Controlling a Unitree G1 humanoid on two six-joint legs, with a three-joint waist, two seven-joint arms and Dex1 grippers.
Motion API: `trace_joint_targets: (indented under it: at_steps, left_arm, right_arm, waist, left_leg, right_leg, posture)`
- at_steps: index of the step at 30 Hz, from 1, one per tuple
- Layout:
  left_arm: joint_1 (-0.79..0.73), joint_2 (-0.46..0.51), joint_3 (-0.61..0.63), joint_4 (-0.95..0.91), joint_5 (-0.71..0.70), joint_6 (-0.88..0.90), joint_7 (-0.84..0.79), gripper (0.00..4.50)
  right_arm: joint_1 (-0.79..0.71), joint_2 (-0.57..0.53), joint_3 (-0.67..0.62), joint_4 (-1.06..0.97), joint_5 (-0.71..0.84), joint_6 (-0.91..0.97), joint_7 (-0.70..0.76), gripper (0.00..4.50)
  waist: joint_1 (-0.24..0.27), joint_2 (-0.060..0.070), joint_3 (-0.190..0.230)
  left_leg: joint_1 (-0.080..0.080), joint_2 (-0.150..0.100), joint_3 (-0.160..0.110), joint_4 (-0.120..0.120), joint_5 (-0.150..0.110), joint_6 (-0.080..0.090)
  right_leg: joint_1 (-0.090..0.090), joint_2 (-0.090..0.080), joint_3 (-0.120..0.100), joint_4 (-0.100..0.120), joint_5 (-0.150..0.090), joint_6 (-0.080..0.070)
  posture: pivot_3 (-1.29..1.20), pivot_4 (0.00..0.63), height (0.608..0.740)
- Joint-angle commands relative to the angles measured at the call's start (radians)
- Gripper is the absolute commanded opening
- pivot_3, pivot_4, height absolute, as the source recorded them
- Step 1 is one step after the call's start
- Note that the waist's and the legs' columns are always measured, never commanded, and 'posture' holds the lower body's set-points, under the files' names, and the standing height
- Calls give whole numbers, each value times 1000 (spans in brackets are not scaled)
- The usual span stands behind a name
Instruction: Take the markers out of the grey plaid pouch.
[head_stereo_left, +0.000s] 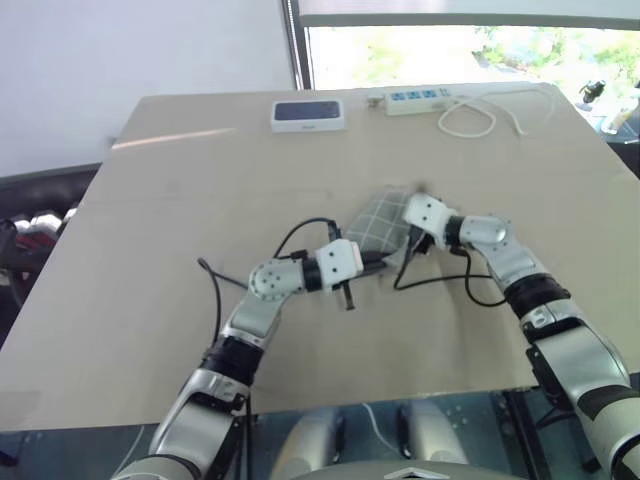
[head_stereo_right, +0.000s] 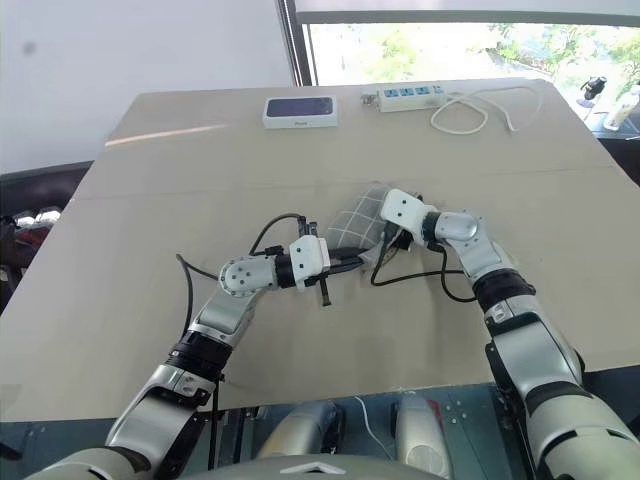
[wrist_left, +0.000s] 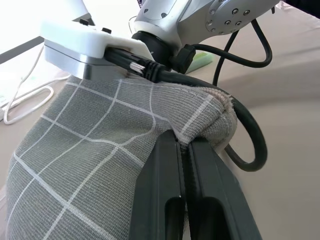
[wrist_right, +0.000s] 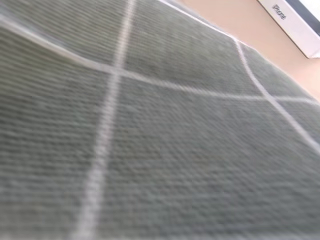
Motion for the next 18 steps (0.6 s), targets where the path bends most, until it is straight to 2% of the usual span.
trace_joint_targets:
  at_steps: [1, 2, 3, 4, 14, 18]
  left_arm:
    - [-14, -11, -19, -40, -14, -46, -21, 0]
    - [-14, -11, -18, -39, -14, -47, -21, 0]
    - [-15, -11, -18, -37, -14, -47, -21, 0]
    - [-16, -11, -17, -35, -13, -48, -21, 0]
    - [-25, 0, -4, -4, -6, -65, -15, 0]
    - [-46, 25, 36, 54, -9, -87, 8, 0]
  right_arm:
    - [19, 7, 11, 11, -31, -2, -1, 1561]
    - [20, 8, 10, 11, -33, -2, 0, 857]
    - [20, 9, 9, 10, -34, -4, 0, 630]
    - [21, 9, 7, 9, -36, -5, 0, 38]
    - [40, -1, -11, -34, -38, -10, -21, 38]
    - [77, -28, -39, -140, -10, 30, -15, 38]
  waist:
    - [1, 0, 0]
    - [1, 0, 0]
    - [1, 0, 0]
    - [1, 0, 0]
    - [1, 0, 0]
    - [2, 0, 0]
  left_leg:
    - [0, 0, 0, 0, 0, 0]
    - [0, 0, 0, 0, 0, 0]
    - [0, 0, 0, 0, 0, 0]
    - [0, 0, 0, 0, 0, 0]
    - [0, 0, 0, 0, 0, 0]
    - [0, 0, -1, 0, 0, 0]
  right_leg:
    - [0, 0, 0, 0, 0, 0]
    - [0, 0, 0, 0, 0, 0]
    - [0, 0, 0, 0, 0, 0]
    - [0, 0, 0, 0, 0, 0]
    - [0, 0, 0, 0, 0, 0]
    - [0, 1, 0, 0, 0, 0]
  posture:
    - [0, 150, 740]
    - [0, 150, 740]
    - [0, 150, 740]
    - [0, 150, 740]
    - [0, 150, 740]
    - [0, 150, 740]
